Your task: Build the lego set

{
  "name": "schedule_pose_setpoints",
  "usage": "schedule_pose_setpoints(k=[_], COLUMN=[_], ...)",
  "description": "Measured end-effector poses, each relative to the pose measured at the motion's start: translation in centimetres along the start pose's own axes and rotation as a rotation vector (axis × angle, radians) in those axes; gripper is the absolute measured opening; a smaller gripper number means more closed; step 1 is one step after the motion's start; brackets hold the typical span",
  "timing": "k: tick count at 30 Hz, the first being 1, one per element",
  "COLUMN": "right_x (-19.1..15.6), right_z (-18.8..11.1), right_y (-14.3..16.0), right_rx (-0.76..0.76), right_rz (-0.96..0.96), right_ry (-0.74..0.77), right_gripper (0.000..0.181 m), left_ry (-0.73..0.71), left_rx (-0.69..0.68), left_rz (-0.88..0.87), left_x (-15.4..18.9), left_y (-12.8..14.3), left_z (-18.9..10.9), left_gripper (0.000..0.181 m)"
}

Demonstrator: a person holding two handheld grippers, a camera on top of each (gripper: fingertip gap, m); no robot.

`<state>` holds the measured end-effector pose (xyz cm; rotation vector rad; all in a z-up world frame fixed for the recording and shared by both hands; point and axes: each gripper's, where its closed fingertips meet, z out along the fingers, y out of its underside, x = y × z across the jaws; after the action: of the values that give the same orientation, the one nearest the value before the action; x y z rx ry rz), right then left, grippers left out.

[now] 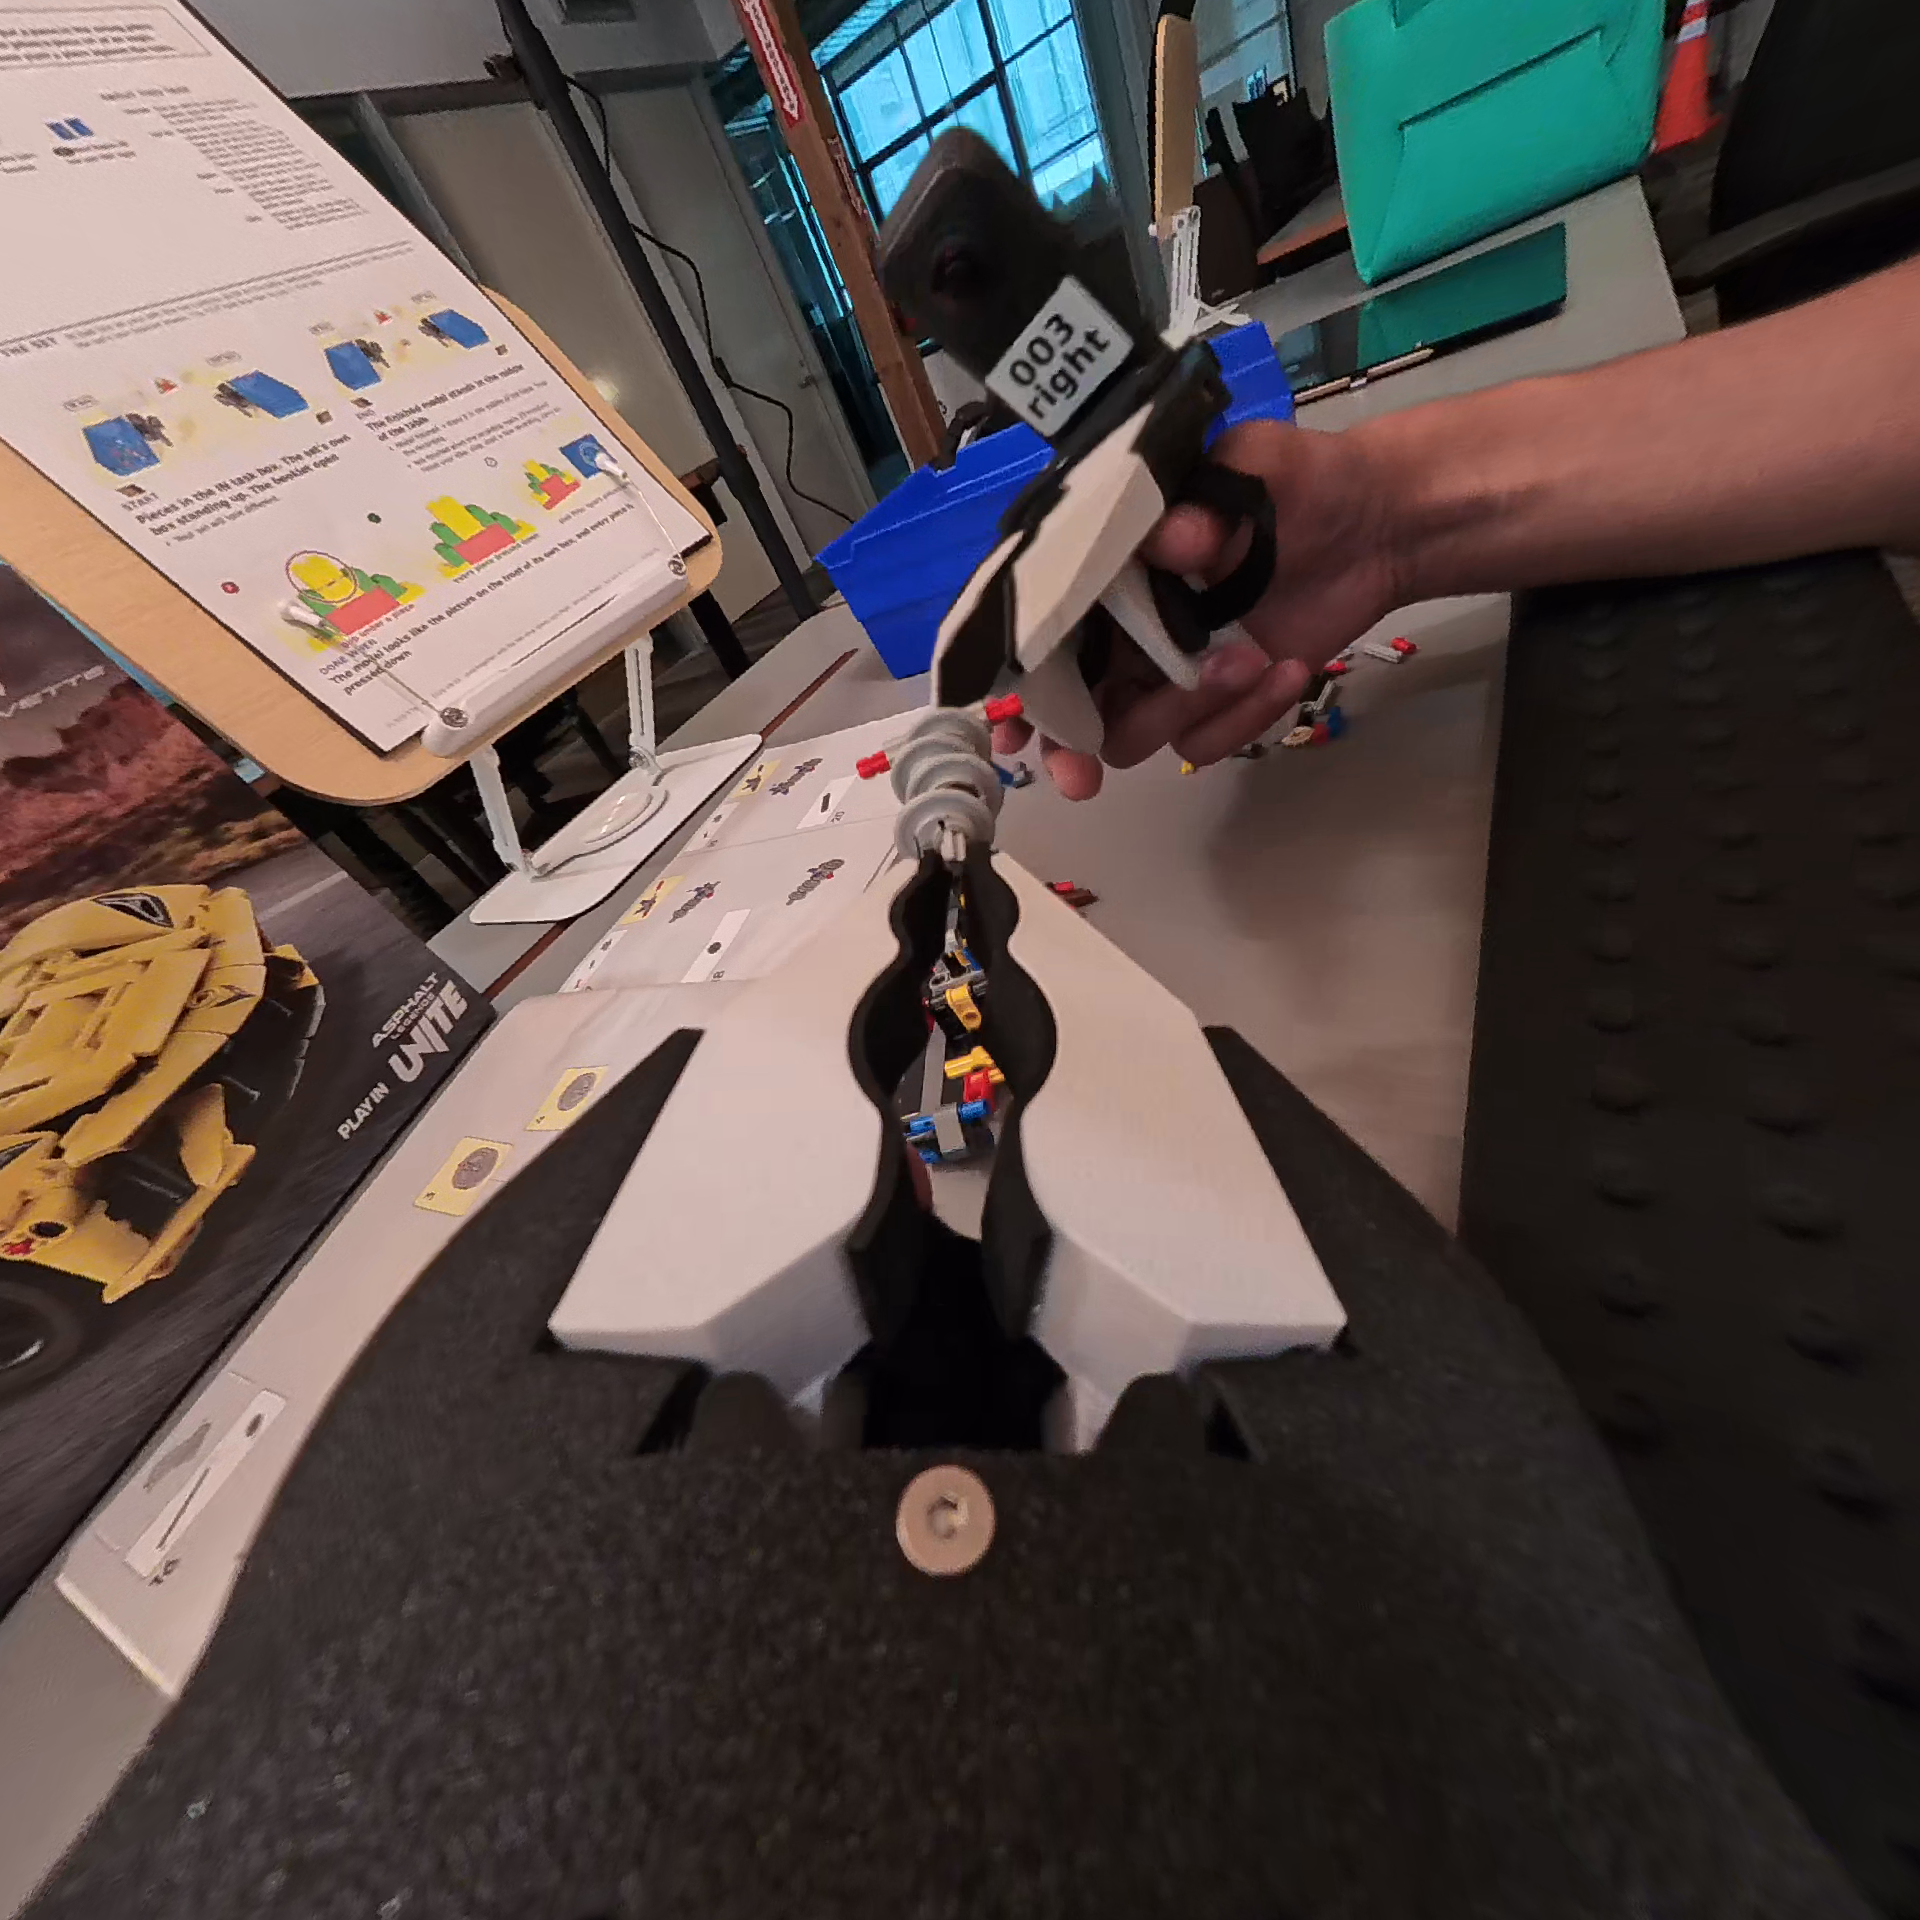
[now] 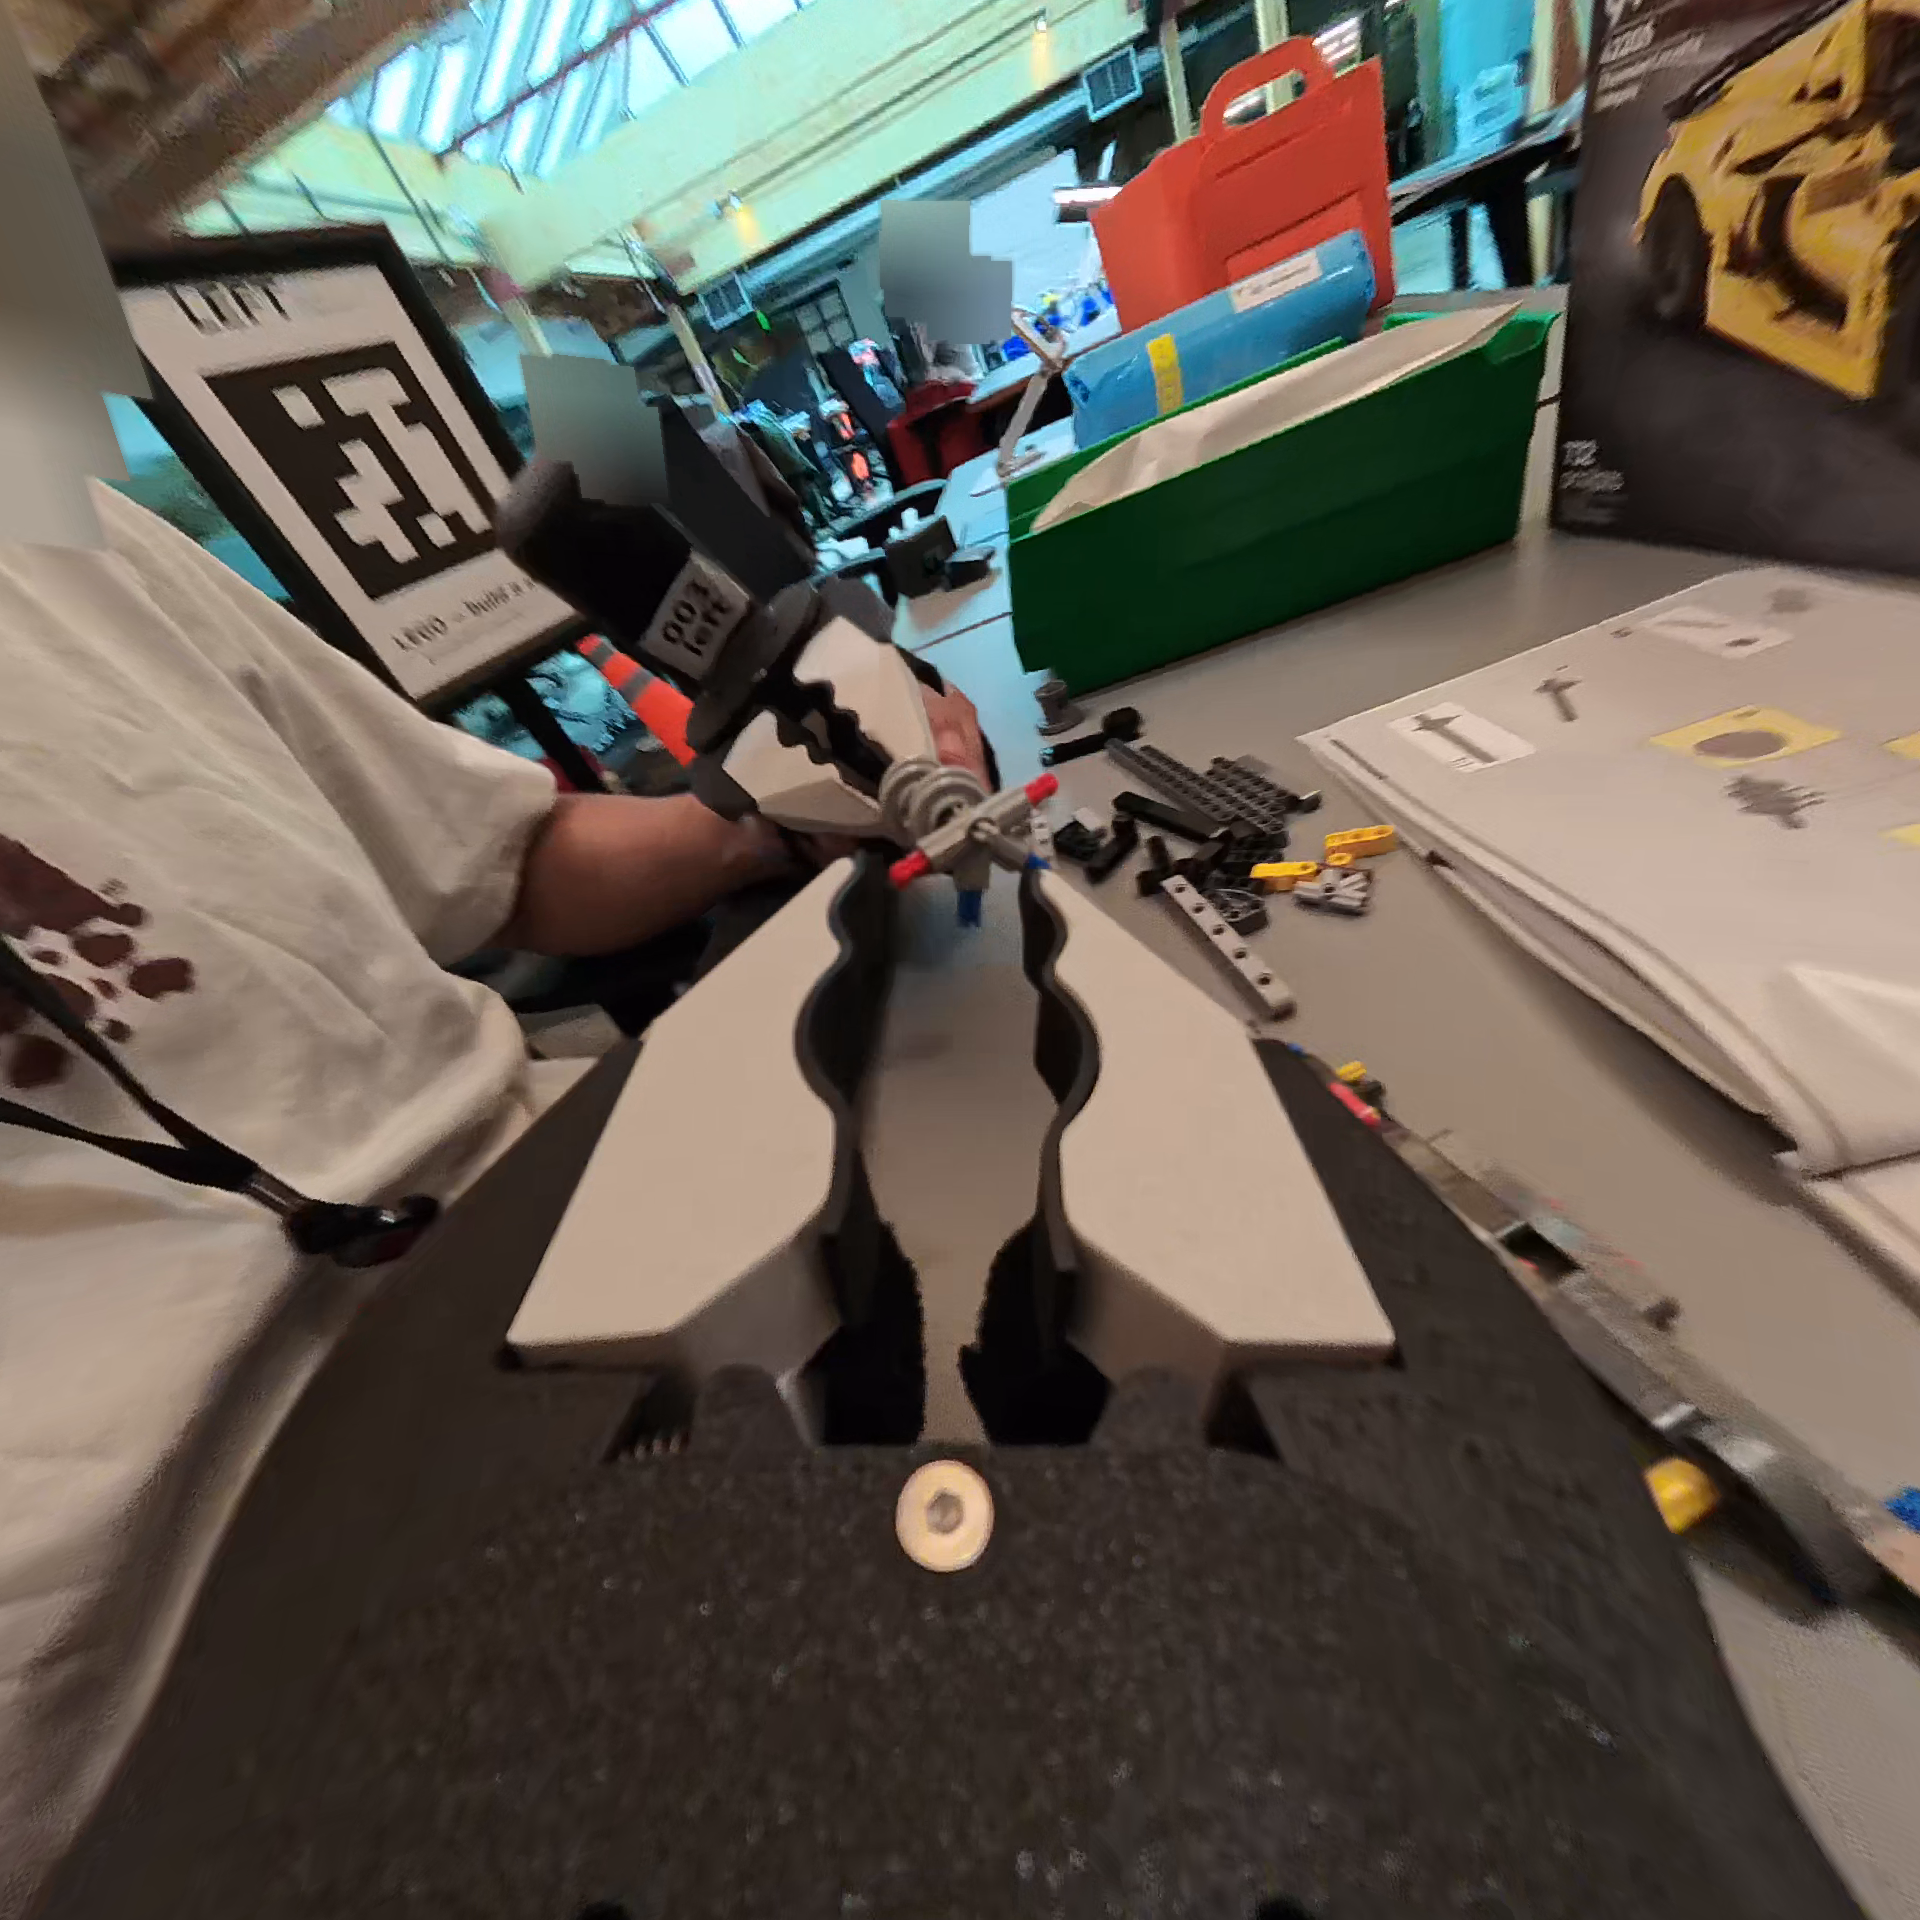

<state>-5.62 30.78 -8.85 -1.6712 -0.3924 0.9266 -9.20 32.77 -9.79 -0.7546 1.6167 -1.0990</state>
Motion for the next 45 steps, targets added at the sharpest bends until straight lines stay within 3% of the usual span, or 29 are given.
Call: schedule_pose_setpoints(k=[7,13,15,18,23,26,29,34,37,45], right_x=[-0.4,-0.6,-0.8,-1.6,-0.4,1.4,3.2,4.0,3.9,3.1], right_z=[0.5,1.2,1.3,1.0,-0.9,-3.1,-5.4,-6.1,-5.6,-5.3], right_y=[0.6,2.1,1.9,2.0,4.6,6.5,7.6,9.2,10.5,11.7], right_rx=[-0.013,-0.083,-0.058,-0.056,-0.213,-0.326,-0.439,-0.658,-0.756,-0.725], right_rz=[0.199,-0.061,-0.191,-0.22,-0.194,-0.217,-0.336,-0.535,-0.528,-0.291], right_ry=[-0.103,-0.033,-0.02,-0.033,0.12,0.312,0.54,0.719,0.693,0.597], right_gripper=[0.023,0.023,0.021,0.019,0.019,0.019,0.019,0.019,0.019,0.025], left_ry=[0.004,0.076,0.163,0.209,0.256,0.249,0.245,0.172,0.128,0.022], left_rx=[-0.004,0.042,0.068,0.029,-0.15,-0.28,-0.306,-0.314,-0.315,-0.26], left_rz=[0.096,0.015,-0.072,-0.109,-0.082,-0.032,-0.027,-0.133,-0.194,-0.233], left_x=[0.9,1.6,2.5,3.1,4.5,4.8,4.9,3.4,2.3,0.3], left_y=[-0.1,-0.7,-1.1,-0.4,2.7,5.0,5.5,5.6,5.6,4.9], left_z=[0.2,-0.1,-0.2,0.2,1.6,2.4,2.6,2.8,2.8,2.5], left_gripper=[0.001,0.0,0.0,0.0,0.001,0.002,0.002,0.005,0.005,0.024])
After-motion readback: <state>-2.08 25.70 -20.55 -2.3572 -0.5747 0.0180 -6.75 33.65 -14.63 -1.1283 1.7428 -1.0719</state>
